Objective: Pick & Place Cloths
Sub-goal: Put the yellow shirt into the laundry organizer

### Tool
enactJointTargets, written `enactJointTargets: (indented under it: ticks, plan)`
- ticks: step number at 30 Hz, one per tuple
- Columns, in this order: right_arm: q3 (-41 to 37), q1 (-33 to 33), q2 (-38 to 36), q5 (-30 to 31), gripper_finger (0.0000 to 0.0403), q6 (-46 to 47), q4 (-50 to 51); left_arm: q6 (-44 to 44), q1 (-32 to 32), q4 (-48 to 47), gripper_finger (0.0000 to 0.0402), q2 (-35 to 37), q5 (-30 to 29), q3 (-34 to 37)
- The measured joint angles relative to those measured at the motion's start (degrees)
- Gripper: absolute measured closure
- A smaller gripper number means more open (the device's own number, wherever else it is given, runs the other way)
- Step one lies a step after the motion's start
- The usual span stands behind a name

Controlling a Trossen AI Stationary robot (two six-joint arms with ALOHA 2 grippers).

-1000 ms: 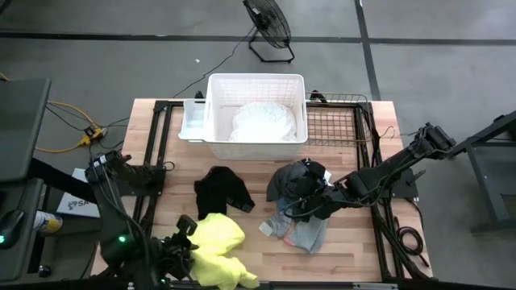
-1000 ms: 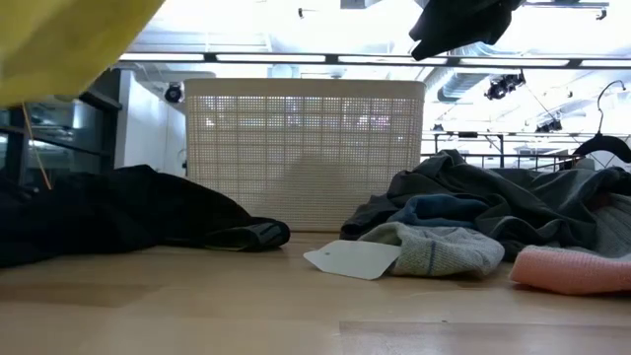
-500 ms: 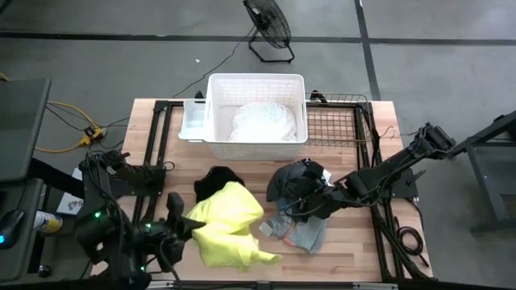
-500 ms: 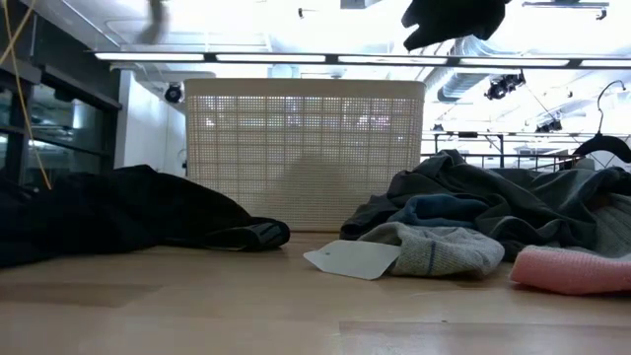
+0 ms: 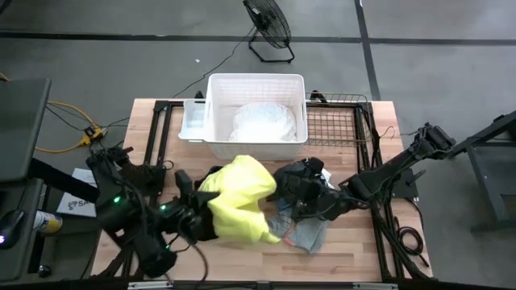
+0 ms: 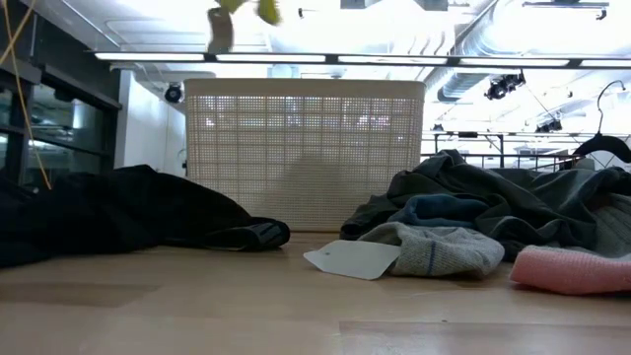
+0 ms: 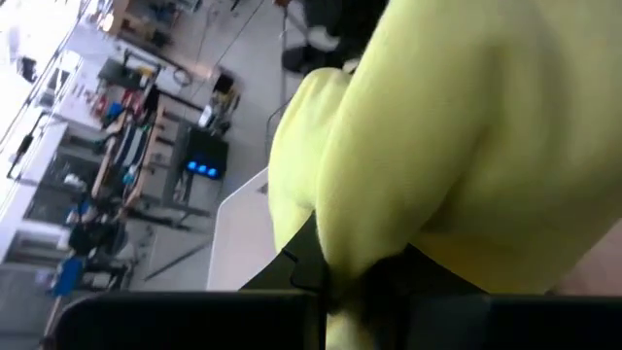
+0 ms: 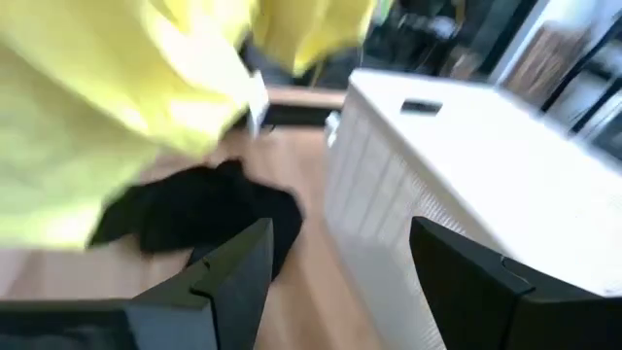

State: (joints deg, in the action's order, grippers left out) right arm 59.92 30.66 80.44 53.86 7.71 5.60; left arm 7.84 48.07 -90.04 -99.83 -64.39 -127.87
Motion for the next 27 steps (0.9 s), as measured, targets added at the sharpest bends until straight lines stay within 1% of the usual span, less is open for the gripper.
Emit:
enactJointTargets:
  ticks: [2,5,10,14,17,19,22,27]
  plan:
    - [0.0,1.4,0.0,4.0,0.0168,-4.7,-3.4,-1.5,-1.0,0.0,0.0373,0.0,0.0,0.0]
    - [0.0,3.5,0.0,8.0,0.0168,-11.8,-8.8,-3.5,-2.6,0.0,0.0373,0.0,0.2,0.0]
    - [0.0,8.1,0.0,15.0,0.0168,-19.6,-15.4,-5.9,-5.2,0.0,0.0373,0.0,0.9,0.0]
    - [0.0,12.2,0.0,16.7,0.0168,-25.3,-21.3,-6.2,-7.3,0.0,0.0373,0.0,1.3,0.0]
    - [0.0,14.6,0.0,15.1,0.0168,-29.1,-26.7,-7.1,-9.0,0.0,0.0373,-0.1,2.3,0.0]
    - [0.0,15.3,0.0,11.9,0.0168,-30.3,-29.4,-8.2,-10.4,0.0,0.0373,-0.4,2.1,0.0]
    - [0.0,14.6,0.0,6.4,0.0168,-30.6,-30.6,-9.7,-12.8,0.0,0.0373,-1.4,1.9,0.0]
    - [0.0,12.0,0.3,2.6,0.0168,-37.0,-31.8,-12.6,-16.6,0.1,0.0373,-3.9,1.6,0.1]
